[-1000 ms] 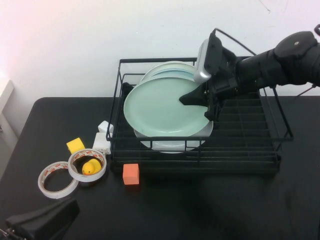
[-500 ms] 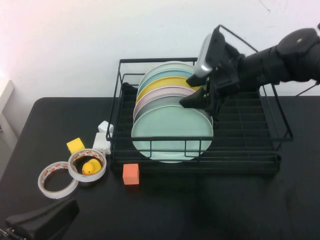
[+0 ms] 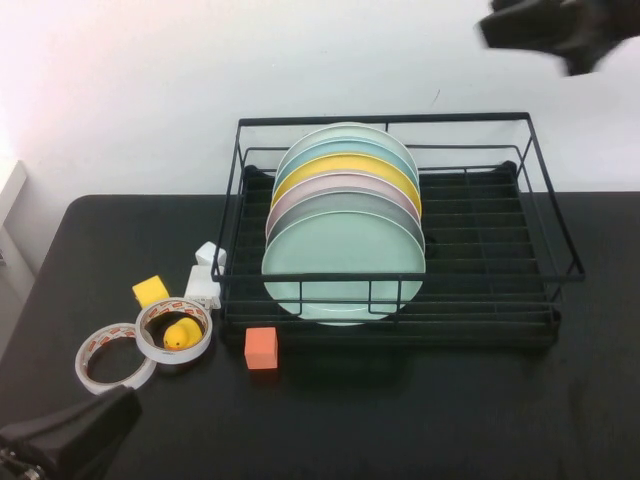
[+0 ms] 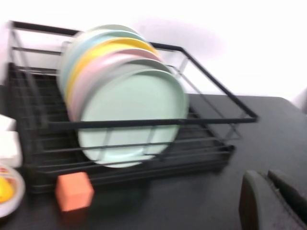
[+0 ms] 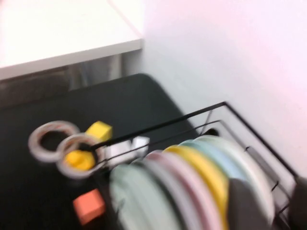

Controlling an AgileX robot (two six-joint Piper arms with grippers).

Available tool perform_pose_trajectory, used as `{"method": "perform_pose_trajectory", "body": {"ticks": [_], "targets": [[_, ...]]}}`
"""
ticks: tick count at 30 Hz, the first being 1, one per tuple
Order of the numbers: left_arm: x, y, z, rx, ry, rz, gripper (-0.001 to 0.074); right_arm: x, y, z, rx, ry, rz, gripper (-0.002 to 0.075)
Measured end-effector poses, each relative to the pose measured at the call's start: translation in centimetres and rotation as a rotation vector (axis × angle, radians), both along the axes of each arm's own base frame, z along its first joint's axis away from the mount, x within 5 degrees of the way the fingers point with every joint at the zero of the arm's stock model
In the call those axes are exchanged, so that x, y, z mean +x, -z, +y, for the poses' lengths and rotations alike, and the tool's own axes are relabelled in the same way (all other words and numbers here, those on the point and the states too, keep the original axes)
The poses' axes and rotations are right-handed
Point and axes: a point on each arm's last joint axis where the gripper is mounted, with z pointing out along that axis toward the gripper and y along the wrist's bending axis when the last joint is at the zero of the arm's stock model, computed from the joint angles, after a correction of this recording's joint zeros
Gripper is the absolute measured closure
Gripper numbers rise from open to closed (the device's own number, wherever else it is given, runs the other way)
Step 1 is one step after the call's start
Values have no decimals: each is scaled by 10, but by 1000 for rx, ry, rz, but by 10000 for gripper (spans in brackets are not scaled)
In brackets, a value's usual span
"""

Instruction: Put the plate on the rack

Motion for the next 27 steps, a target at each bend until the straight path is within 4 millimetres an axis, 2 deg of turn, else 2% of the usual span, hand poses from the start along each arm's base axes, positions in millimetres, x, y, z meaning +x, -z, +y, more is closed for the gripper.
{"method": "perform_pose_trajectory", "body": {"ticks": [2, 4, 9, 13, 17, 22, 27], "targets": [[2, 1, 3, 13, -38, -2, 736, -22, -16, -9, -24, -44, 11, 622], [4, 1, 6, 24, -75, -2, 736, -47, -35, -14, -37, -84, -6, 676], [5, 2, 10, 34, -117, 0, 736, -114, -63, -22, -22, -74, -104, 714], [5, 2, 10, 34, -117, 0, 737, -168, -70, -31, 17, 21, -233, 717], [5, 2, 10, 34, -117, 0, 737, -221, -60, -41, 49, 99, -332, 718], [5, 2, 10, 34, -117, 0, 737, -276, -34, -51, 91, 183, -433, 718], [5, 2, 10, 36, -117, -1, 737, -312, -4, -57, 122, 222, -493, 718]]}}
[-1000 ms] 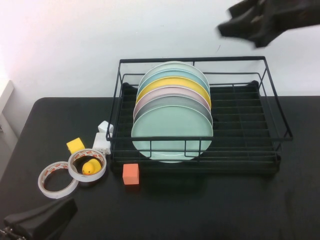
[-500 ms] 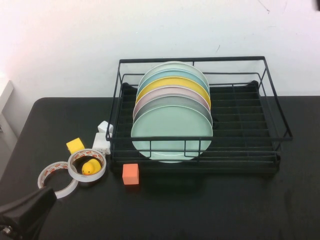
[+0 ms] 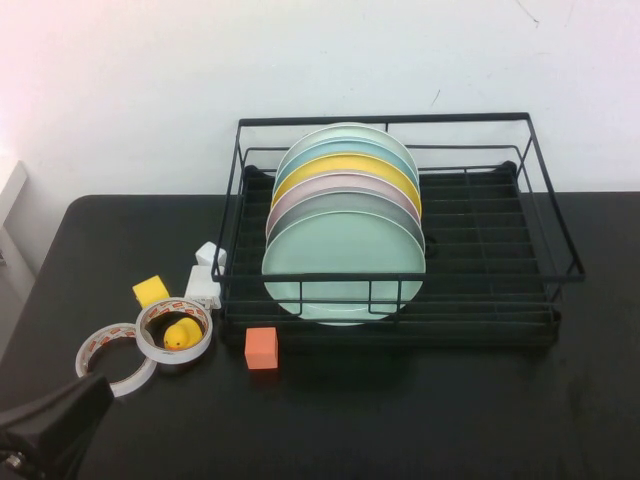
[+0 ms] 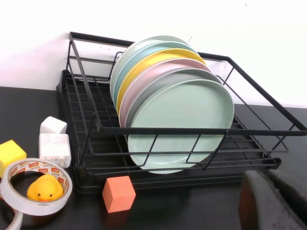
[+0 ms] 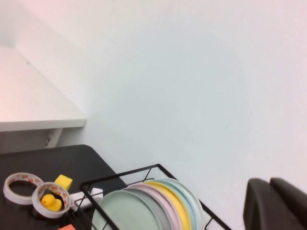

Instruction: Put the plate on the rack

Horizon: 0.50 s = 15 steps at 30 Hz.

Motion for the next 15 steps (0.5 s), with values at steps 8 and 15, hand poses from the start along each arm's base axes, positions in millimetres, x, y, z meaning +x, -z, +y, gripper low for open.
{"method": "perform_pose_trajectory", "body": {"ticks": [8, 15], "targets": [[0, 0, 0, 0, 0, 0, 737, -17, 43, 1, -24, -37, 55, 721], [0, 0, 0, 2, 0, -1, 737, 6, 80, -9, -40, 124, 82, 722]]}}
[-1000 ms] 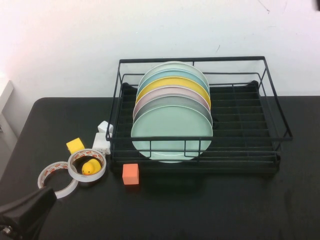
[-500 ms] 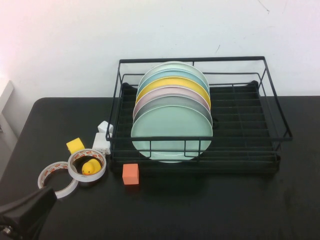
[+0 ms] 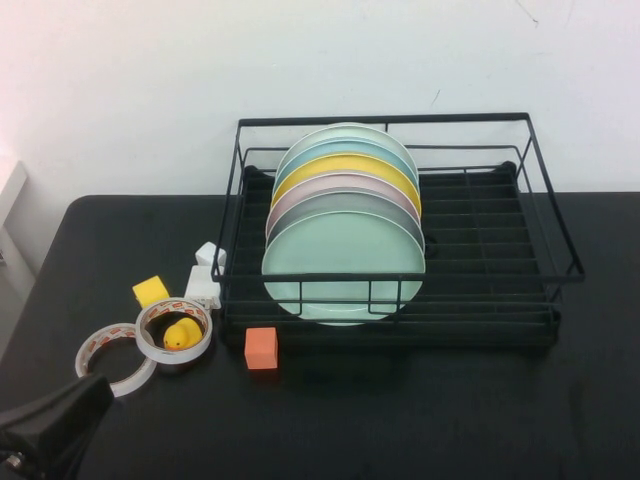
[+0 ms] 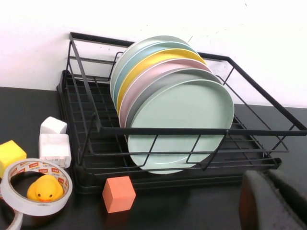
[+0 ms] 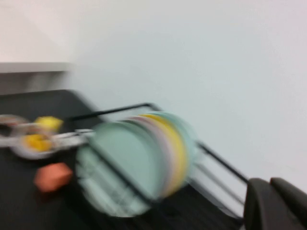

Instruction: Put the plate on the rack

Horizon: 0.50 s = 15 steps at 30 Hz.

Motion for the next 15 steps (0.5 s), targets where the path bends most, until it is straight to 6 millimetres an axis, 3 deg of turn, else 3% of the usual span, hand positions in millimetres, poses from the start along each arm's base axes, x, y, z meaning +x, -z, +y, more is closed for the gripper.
{"method": "perform_pose_trajectory", "body": {"ticks": [8, 15], "targets": [[0, 0, 0, 0, 0, 0, 737, 9, 35, -21, 64, 260, -118, 724], [0, 0, 0, 0, -1, 0, 737, 7, 100, -29, 58, 349, -33, 725]]}}
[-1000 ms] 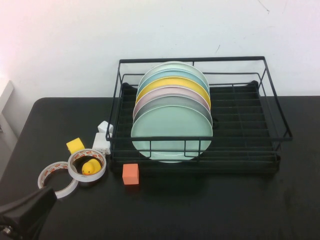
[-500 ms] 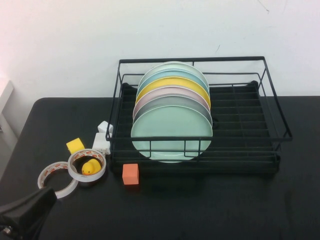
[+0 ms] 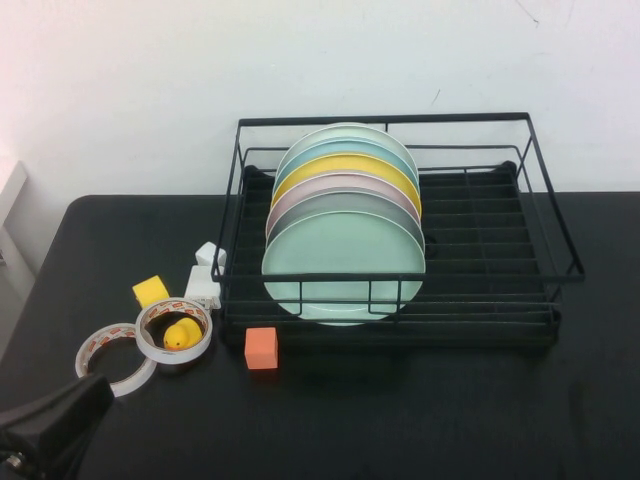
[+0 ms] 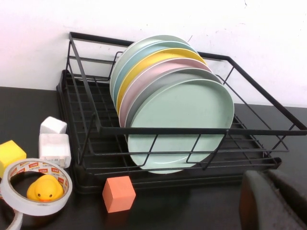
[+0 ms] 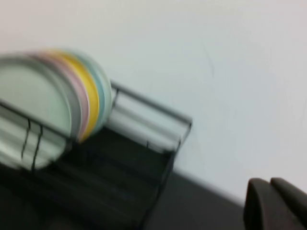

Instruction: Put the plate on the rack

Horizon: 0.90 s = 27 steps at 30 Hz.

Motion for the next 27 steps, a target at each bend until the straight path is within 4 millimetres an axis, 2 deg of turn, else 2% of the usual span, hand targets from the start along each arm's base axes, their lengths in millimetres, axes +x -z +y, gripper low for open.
{"method": "perform_pose_trajectory", "body": {"ticks": [5, 8, 20, 27], "targets": [[0, 0, 0, 0, 2, 0, 737, -4, 41, -10, 130, 124, 166, 725], [0, 0, 0, 0, 2, 0, 737, -6, 57, -14, 173, 187, 254, 725], [0, 0, 0, 1, 4, -1, 736, -8, 60, -23, 204, 331, 296, 725], [0, 0, 0, 1, 4, -1, 737, -8, 60, -24, 400, 379, 305, 725]]}}
